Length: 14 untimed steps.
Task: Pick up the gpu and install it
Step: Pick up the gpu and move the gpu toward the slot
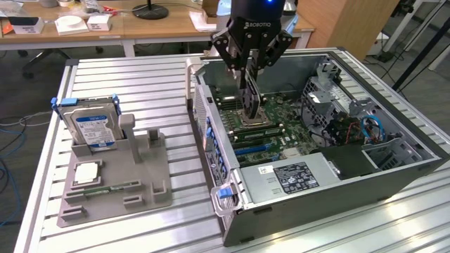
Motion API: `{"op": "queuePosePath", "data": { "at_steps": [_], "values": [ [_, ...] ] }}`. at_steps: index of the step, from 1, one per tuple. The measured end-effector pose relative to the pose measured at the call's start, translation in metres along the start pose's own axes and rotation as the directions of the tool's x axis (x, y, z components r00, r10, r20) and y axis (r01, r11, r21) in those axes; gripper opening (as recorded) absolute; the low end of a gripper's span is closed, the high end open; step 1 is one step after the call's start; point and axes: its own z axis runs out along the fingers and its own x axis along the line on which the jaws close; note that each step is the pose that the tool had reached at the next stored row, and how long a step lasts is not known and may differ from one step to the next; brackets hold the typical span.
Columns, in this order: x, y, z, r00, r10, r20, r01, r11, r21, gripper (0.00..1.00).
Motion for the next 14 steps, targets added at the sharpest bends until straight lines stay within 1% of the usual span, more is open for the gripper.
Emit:
{"op": "queuePosePath", "data": {
  "at_steps": [6,14],
  "values": [
    [-0.0060,0.0004,0.0002,1.0000,0.000,0.0000,0.000,1.0000,0.0000,0.26],
    [-0.0064,0.0005,0.0002,1.0000,0.000,0.0000,0.000,1.0000,0.0000,0.26]
  ]
}}
